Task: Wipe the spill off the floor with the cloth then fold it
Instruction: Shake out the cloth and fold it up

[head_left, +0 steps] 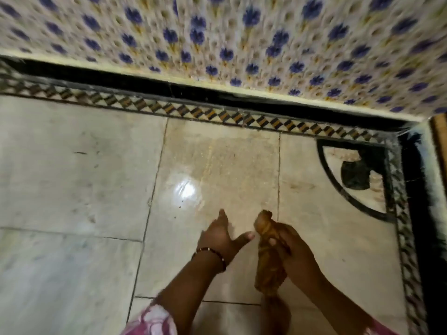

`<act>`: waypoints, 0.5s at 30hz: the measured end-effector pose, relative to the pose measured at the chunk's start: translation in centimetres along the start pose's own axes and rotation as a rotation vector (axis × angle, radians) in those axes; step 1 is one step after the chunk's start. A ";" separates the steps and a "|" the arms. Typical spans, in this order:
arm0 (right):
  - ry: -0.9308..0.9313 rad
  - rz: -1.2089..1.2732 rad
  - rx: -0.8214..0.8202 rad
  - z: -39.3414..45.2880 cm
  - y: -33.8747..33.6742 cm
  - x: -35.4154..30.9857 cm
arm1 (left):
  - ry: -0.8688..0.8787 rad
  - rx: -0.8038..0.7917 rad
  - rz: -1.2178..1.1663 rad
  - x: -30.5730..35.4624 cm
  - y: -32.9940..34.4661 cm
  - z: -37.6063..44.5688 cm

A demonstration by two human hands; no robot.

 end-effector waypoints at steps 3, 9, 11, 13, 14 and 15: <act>-0.066 0.116 -0.009 -7.7 -5.0 -7.2 | -0.052 0.118 -0.362 4.7 -1.4 -10.4; -0.303 0.117 0.009 -22.0 -17.2 -21.9 | 0.195 0.140 -0.867 15.8 -6.1 -32.9; -0.381 0.146 0.062 -26.4 -21.0 -26.2 | 0.271 0.166 -0.905 19.0 -7.6 -39.3; -0.463 0.177 0.127 -30.7 -24.2 -29.7 | 0.403 0.233 -0.854 21.0 -8.7 -44.0; -0.492 0.214 0.161 -32.6 -25.6 -31.0 | 0.485 0.299 -0.798 21.8 -9.1 -46.2; -0.506 0.264 0.181 -34.3 -26.8 -32.0 | 0.561 0.365 -0.729 22.4 -9.5 -48.2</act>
Point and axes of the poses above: each hand's wrist, its own z-axis towards the middle knuckle, its own y-axis out of the palm, x = y × z, the point moved 4 cm from there along z, towards the middle knuckle, and after that the axes turned 1 degree about -y, right-handed, at the moved point
